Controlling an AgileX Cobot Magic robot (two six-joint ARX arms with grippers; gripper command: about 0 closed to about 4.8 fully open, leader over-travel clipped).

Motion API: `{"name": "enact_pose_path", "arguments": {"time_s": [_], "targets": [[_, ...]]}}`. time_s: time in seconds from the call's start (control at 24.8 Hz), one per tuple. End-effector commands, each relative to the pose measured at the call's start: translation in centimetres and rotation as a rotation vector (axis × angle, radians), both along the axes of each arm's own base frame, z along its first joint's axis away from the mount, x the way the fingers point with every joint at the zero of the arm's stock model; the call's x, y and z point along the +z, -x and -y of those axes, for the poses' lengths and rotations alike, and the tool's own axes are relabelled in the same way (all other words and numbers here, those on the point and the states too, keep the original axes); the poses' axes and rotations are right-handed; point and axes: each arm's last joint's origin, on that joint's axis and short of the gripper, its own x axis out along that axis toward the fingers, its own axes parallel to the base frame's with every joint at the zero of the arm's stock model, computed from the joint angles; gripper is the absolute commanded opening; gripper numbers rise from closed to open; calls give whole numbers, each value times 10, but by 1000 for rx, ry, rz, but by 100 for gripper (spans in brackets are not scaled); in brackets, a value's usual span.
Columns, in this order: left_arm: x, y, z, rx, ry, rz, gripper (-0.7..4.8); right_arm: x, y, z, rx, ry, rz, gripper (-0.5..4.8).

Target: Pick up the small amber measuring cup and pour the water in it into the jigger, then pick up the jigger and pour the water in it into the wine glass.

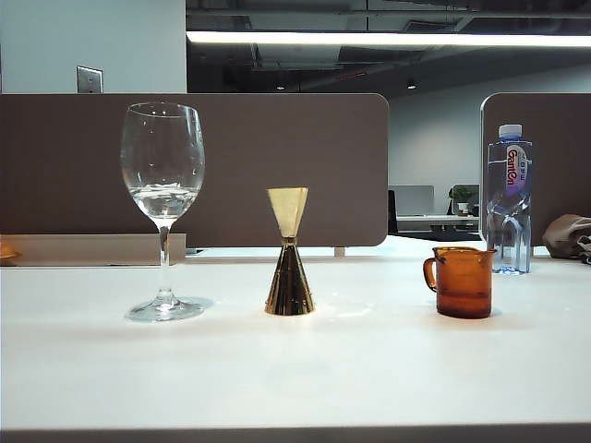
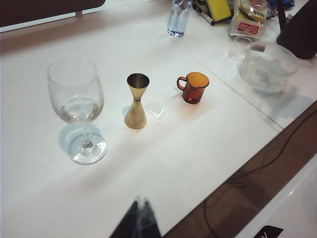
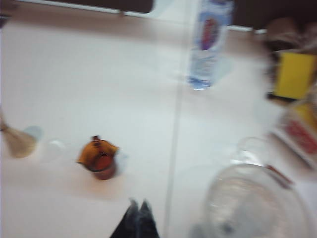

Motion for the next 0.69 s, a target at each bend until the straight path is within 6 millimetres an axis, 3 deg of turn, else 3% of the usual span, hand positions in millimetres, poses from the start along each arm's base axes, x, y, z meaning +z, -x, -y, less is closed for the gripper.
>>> {"name": "enact_pose_path", "arguments": {"time_s": [0.04, 0.16, 0.24, 0.32, 0.4, 0.52, 0.69], "targets": [[1, 0, 0, -4, 5, 14, -2, -11, -33, -5, 114, -80, -88, -4], [1, 0, 0, -4, 5, 14, -2, -41, -66, -12, 120, -98, -72, -5], [1, 0, 0, -2, 4, 14, -2, -67, -76, -19, 134, -105, 9, -2], [1, 0, 0, -4, 5, 13, -2, -87, -80, -21, 149, -108, 70, 1], [1, 0, 0, -4, 5, 13, -2, -127, -80, -29, 180, -143, 176, 5], [1, 0, 0, -4, 5, 13, -2, -176, -78, -34, 198, -172, 244, 56], [1, 0, 0, -4, 5, 14, -2, -211, -74, -37, 190, -157, 195, 59]]}}
